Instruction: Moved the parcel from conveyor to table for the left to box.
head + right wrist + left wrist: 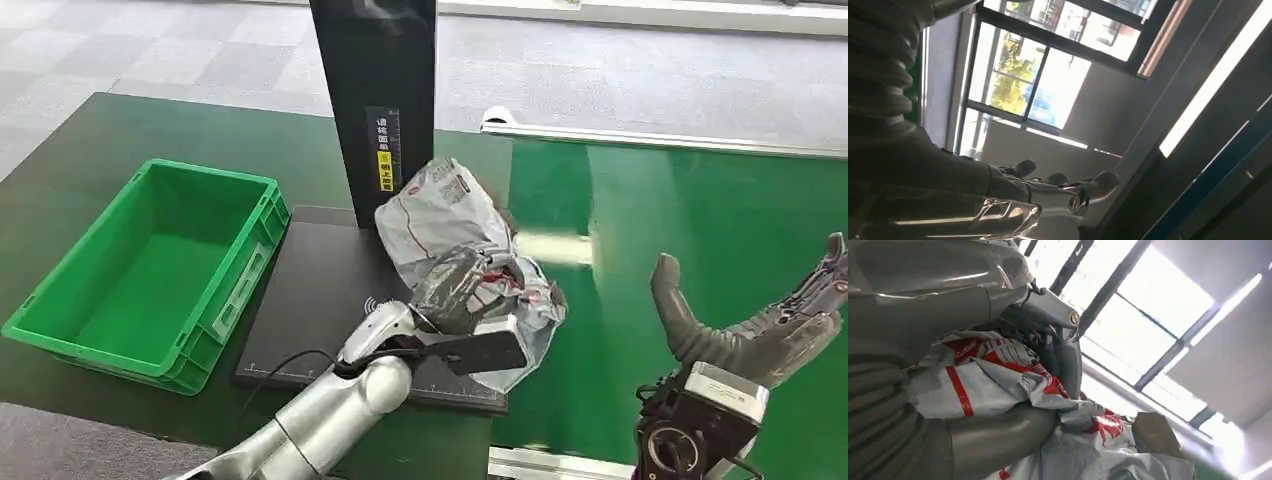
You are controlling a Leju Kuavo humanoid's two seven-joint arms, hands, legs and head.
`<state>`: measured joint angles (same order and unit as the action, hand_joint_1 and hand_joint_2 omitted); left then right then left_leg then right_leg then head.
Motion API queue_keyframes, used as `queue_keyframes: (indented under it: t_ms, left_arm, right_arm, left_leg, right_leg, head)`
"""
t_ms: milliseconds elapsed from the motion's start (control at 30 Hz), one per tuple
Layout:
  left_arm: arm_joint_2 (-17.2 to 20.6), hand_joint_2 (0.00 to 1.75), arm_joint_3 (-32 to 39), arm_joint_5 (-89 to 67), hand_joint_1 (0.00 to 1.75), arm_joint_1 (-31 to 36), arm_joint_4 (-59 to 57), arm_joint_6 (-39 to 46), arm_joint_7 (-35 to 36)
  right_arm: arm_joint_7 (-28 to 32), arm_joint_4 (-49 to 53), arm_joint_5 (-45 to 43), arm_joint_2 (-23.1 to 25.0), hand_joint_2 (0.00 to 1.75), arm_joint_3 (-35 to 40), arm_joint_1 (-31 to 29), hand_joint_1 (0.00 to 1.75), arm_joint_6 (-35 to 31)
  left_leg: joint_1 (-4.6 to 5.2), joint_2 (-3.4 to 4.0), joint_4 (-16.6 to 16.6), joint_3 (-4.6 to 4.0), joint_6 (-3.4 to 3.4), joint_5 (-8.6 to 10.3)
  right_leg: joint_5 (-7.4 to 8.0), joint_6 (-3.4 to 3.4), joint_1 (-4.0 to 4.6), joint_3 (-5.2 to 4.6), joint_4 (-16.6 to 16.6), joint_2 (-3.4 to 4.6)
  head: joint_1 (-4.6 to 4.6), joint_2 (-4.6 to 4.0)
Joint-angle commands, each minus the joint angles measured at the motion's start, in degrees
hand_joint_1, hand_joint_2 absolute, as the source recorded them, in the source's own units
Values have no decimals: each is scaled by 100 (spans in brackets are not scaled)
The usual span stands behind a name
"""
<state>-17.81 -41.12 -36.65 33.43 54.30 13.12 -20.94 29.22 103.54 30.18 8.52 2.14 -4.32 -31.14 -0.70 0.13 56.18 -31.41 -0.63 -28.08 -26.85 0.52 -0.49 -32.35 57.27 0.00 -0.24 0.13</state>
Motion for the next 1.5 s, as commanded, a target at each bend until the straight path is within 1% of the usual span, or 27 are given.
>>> queue_keyframes:
  t_ms: [33,67,100,133,200,233,267,333,367,433,467,533,567,600,633,700,767,867,933,1467,1500]
  left_arm:
    - [666,175,745,580,175,-746,3112,1460,-783]
    - [752,175,870,618,175,-823,3515,1552,-737]
    - [757,175,1423,624,175,-944,3894,2388,-679]
    - [846,175,1667,707,175,-941,3992,2412,-609]
    - [817,175,2174,724,175,-938,3872,2537,-604]
    - [779,175,2582,646,175,-855,3528,2542,-460]
    - [787,175,2740,739,175,-773,3304,2481,-587]
    - [733,175,2795,785,175,-743,3137,2492,-756]
    - [684,175,3021,621,175,-636,2798,2486,-206]
    - [823,175,3518,403,175,-245,1876,2504,204]
    - [856,175,3705,393,175,-101,1563,2458,226]
    - [962,175,4301,416,175,395,355,2428,41]
    - [1033,175,4462,202,175,564,-100,2467,399]
    - [1134,175,4722,233,175,820,-753,2486,201]
    - [1254,175,4930,109,175,1080,-1457,2593,340]
    - [1393,175,4987,40,175,1339,-2201,2601,188]
    - [1389,175,5030,-60,175,1405,-2392,2688,169]
    - [1316,175,5096,-222,175,1331,-2304,2688,177]
    - [1279,175,5065,-228,168,1347,-2322,2655,163]
    - [1271,175,5057,-236,168,1359,-2321,2659,182]
    - [1255,175,5141,-339,0,1333,-2214,2688,202]
  right_arm:
    - [51,-122,-91,85,175,-157,-13,0,-49]
    - [76,-141,-103,88,175,-153,12,0,-86]
    - [97,-133,-125,106,175,-163,128,0,-171]
    - [128,-133,-149,104,175,-159,178,0,-201]
    - [170,-135,-191,95,175,-144,209,0,-230]
    - [174,-141,-202,103,175,-127,205,0,-220]
    - [170,-141,-197,108,175,-120,196,0,-221]
    - [159,-140,-190,108,175,-113,183,0,-222]
    - [141,-124,-172,113,175,-103,200,0,-210]
    - [122,-112,-211,119,175,-81,234,0,-148]
    - [123,-123,-227,131,175,-83,248,0,-157]
    - [117,-163,-258,140,175,-86,231,0,-116]
    - [108,-180,-264,145,175,-93,227,0,-103]
    - [106,-219,-282,141,175,-102,216,0,-98]
    - [77,-257,-322,132,175,-106,211,0,-56]
    - [52,-262,-337,137,175,-133,236,0,-44]
    - [23,-261,-338,129,175,-128,237,0,21]
    - [-36,-322,-292,120,175,-83,183,0,96]
    - [-41,-371,-287,108,175,-79,166,0,98]
    - [-41,-404,-289,102,175,-87,158,0,92]
    - [-52,-431,-287,58,175,-45,150,0,71]
  left_leg:
    - [4,11,-7,1,3,5]
    - [4,20,-1,-7,2,2]
    - [2,30,1,-8,0,-2]
    - [3,45,0,-6,0,-4]
    - [2,36,-10,7,-2,1]
    - [2,44,-14,12,-3,2]
    - [2,35,-12,11,-2,2]
    - [-2,33,-14,10,-1,7]
    - [-1,23,-10,9,1,5]
    - [-3,21,-7,9,0,4]
    - [0,27,-17,8,3,14]
    - [0,13,-10,15,-1,7]
    - [2,12,-16,20,-1,13]
    - [1,11,-14,21,-2,13]
    - [-2,14,-10,21,-3,10]
    - [0,18,-15,29,-4,13]
    - [-2,11,-15,24,-7,18]
    - [-4,12,-11,17,-5,16]
    - [-5,13,-4,11,-5,12]
    - [-5,8,-4,-2,-4,14]
    - [-4,9,-4,0,-4,13]
  right_leg:
    - [8,-3,-3,-5,-4,11]
    - [7,-2,-3,-16,3,21]
    - [6,-3,-2,-18,7,28]
    - [6,-4,-2,-21,7,39]
    - [6,-5,-1,-6,0,27]
    - [8,-8,0,-5,-1,35]
    - [5,-7,0,-2,1,25]
    - [10,-8,4,-2,-4,25]
    - [5,-4,3,2,-2,14]
    - [2,-4,4,3,1,11]
    - [14,-5,3,0,-9,18]
    - [1,-5,1,11,1,3]
    - [6,-7,0,14,-1,2]
    - [5,-7,1,16,-1,1]
    - [4,-6,3,15,1,4]
    - [7,-8,2,17,-1,7]
    - [8,-10,4,13,0,2]
    - [7,-6,6,7,1,2]
    - [3,-4,7,5,7,3]
    - [7,-5,7,-6,5,3]
    - [5,-4,6,-5,7,3]
  head:
    - [2,0]
    - [2,2]
    - [2,0]
    - [0,0]
    - [2,0]
    - [0,0]
    - [2,0]
    - [0,0]
    - [4,0]
    - [0,0]
    - [4,0]
    - [2,0]
    - [4,0]
    - [2,0]
    - [4,0]
    - [2,0]
    - [0,0]
    - [2,0]
    - [2,0]
    - [4,0]
    - [2,0]
